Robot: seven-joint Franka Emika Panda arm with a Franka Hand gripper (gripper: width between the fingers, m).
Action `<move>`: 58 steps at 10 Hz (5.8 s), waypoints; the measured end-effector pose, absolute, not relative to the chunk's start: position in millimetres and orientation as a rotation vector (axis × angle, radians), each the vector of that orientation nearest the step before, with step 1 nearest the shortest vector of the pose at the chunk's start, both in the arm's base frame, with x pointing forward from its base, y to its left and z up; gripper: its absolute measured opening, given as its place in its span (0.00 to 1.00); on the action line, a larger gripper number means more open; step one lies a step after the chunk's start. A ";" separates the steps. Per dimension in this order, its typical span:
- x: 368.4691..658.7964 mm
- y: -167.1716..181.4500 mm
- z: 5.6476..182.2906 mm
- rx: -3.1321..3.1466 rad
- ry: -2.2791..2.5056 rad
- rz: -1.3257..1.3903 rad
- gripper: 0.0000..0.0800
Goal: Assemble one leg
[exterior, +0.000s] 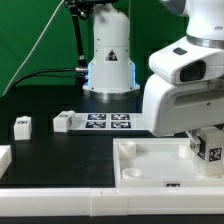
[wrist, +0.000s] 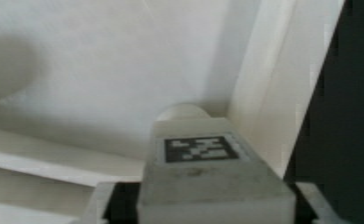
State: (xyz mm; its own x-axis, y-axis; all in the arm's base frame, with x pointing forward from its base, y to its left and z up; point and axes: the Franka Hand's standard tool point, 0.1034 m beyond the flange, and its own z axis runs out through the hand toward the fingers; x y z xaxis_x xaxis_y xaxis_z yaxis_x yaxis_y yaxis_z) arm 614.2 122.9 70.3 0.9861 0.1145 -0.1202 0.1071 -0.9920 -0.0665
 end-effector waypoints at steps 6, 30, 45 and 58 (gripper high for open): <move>614.1 125.9 69.8 -2.924 1.084 0.223 0.36; 619.9 123.1 69.3 -3.047 -0.510 0.113 0.36; 620.7 127.1 68.7 -3.105 0.341 0.103 0.80; 619.2 121.4 65.4 -3.033 -0.725 0.100 0.36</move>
Offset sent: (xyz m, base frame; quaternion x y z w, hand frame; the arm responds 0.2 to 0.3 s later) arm 0.0027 -0.0035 -0.0009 0.0076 -0.0003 0.3414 0.9399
